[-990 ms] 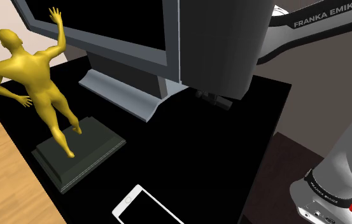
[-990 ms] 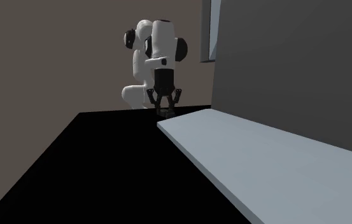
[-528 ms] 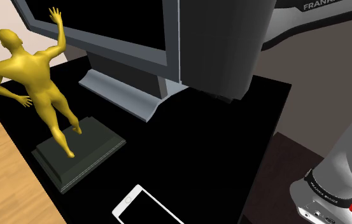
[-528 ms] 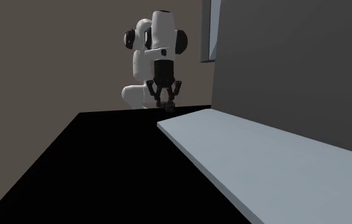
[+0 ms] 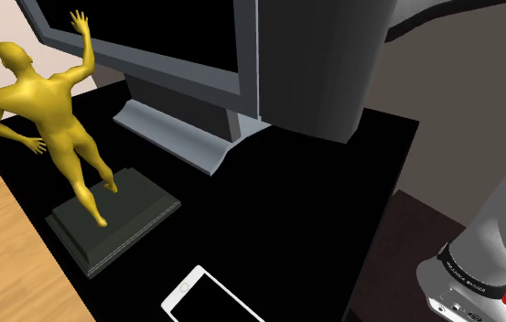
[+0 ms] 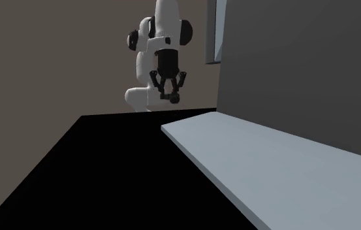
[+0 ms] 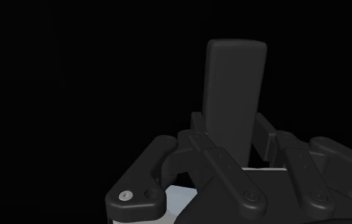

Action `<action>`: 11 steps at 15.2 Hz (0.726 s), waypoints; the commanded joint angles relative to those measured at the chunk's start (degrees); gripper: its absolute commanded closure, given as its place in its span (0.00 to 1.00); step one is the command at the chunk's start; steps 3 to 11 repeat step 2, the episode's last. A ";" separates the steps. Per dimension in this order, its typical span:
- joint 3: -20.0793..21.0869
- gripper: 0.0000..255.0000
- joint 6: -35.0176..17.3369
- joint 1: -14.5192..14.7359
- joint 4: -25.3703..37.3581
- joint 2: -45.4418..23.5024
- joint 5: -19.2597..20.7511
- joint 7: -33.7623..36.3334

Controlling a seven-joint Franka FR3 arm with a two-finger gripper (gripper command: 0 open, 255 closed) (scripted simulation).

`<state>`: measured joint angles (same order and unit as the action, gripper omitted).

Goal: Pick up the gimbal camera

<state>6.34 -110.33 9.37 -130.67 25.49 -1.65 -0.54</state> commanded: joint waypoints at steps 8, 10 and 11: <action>0.00 1.00 0.97 0.01 0.79 0.16 0.00 0.03; 0.00 1.00 0.97 0.01 0.79 0.16 0.00 0.03; 0.00 1.00 0.97 0.01 0.79 0.16 0.00 0.03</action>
